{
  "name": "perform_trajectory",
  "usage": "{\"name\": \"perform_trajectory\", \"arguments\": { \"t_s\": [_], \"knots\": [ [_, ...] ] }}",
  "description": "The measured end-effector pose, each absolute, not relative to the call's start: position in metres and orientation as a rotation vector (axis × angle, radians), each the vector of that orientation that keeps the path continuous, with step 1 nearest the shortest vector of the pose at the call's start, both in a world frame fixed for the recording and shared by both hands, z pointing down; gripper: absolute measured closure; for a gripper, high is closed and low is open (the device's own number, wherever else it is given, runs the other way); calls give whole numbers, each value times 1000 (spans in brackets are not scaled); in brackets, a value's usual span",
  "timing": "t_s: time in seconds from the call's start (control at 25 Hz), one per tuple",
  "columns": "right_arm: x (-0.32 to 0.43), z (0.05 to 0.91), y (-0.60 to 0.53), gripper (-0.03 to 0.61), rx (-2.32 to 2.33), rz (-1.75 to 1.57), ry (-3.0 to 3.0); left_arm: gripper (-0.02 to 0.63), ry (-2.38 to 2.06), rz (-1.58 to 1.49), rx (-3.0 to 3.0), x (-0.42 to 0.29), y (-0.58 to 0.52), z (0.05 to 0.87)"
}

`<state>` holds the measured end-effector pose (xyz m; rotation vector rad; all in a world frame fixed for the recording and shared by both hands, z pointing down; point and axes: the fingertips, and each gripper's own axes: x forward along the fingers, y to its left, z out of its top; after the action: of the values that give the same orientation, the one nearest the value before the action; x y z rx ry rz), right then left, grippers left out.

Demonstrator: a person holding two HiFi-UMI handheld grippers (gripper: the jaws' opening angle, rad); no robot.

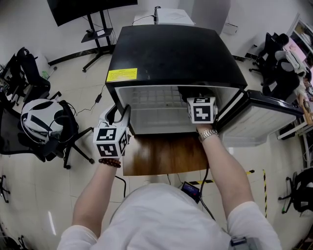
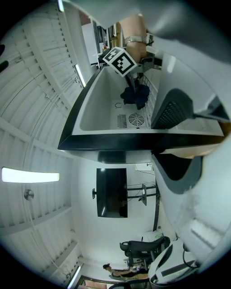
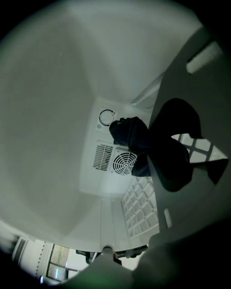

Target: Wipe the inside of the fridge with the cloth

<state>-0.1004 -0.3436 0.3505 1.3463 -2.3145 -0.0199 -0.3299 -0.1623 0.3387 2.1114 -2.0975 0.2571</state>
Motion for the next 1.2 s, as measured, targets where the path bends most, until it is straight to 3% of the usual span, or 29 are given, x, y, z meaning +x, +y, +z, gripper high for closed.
{"name": "perform_trajectory", "arguments": {
  "t_s": [0.72, 1.2],
  "knots": [
    [-252, 328, -236, 497, 996, -12, -2633, 451, -2043, 287, 2185, -327, -163, 338],
    [-283, 373, -208, 497, 874, -42, -2564, 451, -2021, 285, 2214, -328, -162, 338]
  ]
}}
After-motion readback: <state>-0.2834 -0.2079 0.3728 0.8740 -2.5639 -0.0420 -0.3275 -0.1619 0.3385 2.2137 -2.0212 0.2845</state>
